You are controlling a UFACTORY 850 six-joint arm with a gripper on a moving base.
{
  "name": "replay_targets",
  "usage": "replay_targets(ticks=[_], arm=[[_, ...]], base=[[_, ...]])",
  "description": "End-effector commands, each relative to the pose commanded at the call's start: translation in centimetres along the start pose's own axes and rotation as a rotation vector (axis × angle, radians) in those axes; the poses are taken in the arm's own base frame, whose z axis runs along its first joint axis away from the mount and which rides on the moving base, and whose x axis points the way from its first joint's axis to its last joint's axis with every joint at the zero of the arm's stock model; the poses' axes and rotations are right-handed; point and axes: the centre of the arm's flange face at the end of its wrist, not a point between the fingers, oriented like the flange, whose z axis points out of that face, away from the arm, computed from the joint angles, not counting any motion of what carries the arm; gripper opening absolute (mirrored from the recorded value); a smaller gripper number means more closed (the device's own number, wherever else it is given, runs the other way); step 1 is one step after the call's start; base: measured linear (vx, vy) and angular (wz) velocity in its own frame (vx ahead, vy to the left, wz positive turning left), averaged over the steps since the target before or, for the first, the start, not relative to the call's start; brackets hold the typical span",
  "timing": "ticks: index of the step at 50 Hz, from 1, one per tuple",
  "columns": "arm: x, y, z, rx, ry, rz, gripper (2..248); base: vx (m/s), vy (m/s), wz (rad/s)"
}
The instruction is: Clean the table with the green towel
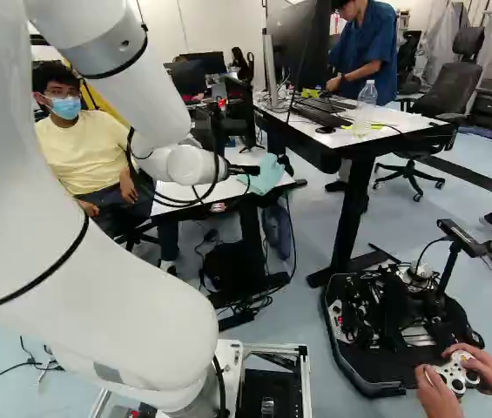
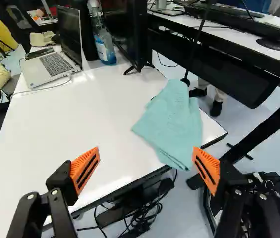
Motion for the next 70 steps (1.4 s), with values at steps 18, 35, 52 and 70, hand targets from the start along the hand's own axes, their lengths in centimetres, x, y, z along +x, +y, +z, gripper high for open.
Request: replay_targets(ticks=[18,35,52,70], arm=[[-4.0,-0.4,-2.5,0.018,0.065,-0.015,247],[-6.8,-0.7,-4.4,0.032,0.112,-0.025,247],[-8.7,-0.8,-5.7,0.042,0.142,-0.03,247],[-9.6,-0.9,-6.4,0.047,0.158,-0.033,247]], base=[[0.0,0.0,0.0],[0.0,0.0,0.0],[0.0,0.0,0.0],[0.0,0.0,0.0]])
